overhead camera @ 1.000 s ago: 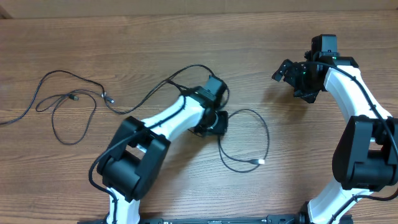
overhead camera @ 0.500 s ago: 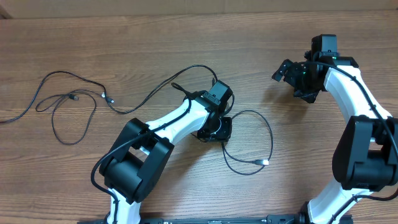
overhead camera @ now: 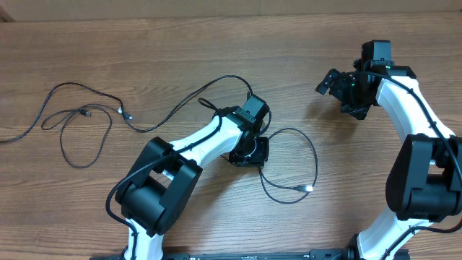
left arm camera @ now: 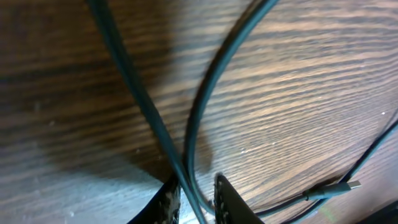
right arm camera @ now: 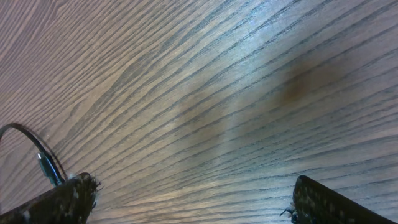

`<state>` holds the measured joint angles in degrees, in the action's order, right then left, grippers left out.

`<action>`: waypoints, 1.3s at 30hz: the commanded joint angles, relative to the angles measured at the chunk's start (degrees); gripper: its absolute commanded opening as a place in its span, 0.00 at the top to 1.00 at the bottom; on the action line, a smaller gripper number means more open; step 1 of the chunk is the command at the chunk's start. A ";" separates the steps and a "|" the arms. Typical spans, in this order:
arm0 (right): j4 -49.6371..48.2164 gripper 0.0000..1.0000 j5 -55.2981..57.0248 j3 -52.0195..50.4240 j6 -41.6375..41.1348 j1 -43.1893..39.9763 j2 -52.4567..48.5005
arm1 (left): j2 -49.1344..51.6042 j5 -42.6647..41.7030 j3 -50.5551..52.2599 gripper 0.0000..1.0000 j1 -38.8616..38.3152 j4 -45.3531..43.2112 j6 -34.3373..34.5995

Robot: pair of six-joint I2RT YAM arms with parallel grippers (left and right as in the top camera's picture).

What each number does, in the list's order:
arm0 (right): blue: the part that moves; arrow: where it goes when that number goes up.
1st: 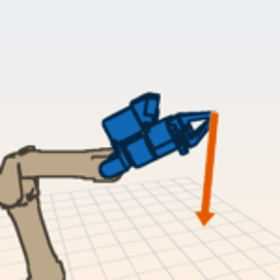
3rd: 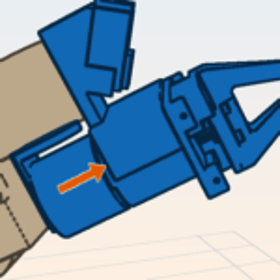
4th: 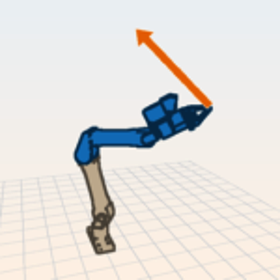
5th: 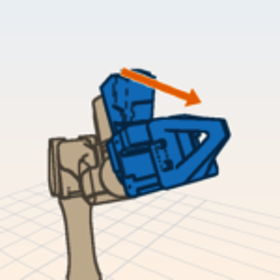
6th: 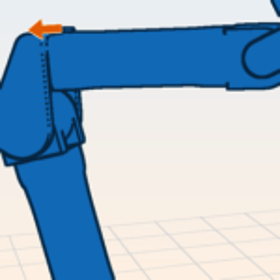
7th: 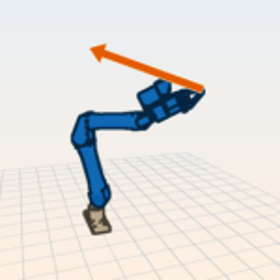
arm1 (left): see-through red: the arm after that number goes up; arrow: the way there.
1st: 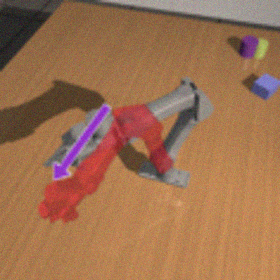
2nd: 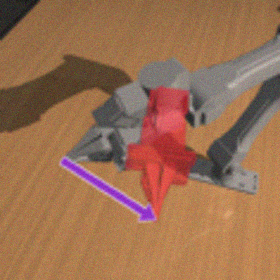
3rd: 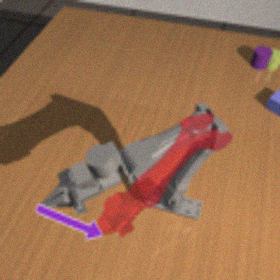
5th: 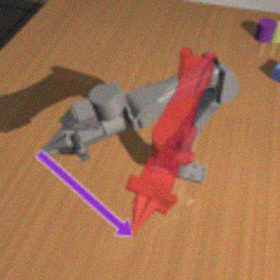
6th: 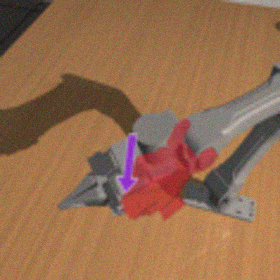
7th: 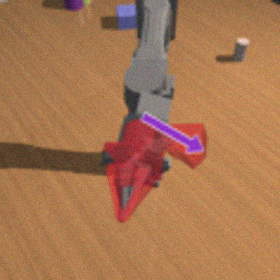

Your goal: Untangle cables

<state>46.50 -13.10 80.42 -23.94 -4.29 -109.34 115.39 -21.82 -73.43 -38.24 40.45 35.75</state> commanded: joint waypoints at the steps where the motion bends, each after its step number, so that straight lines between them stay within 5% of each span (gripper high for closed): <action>1: -0.09 0.00 0.20 0.92 -0.04 0.04 1.42 | 1.20 6.32 1.07 0.78 -1.62 1.88 6.32; 16: -0.09 0.00 0.20 0.92 -0.07 0.04 1.42 | 1.20 16.50 1.07 0.89 -5.35 4.33 16.20; 27: -0.09 0.00 0.20 0.92 -0.07 0.04 1.42 | 1.20 22.77 0.79 0.94 -4.42 5.29 16.15; 39: -0.09 0.00 0.20 0.92 -0.07 0.04 1.42 | 1.18 25.46 -1.57 0.96 5.84 12.63 10.45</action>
<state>46.50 -13.10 80.42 -23.99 -4.29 -109.34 114.63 -5.54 -75.02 -37.06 51.24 49.74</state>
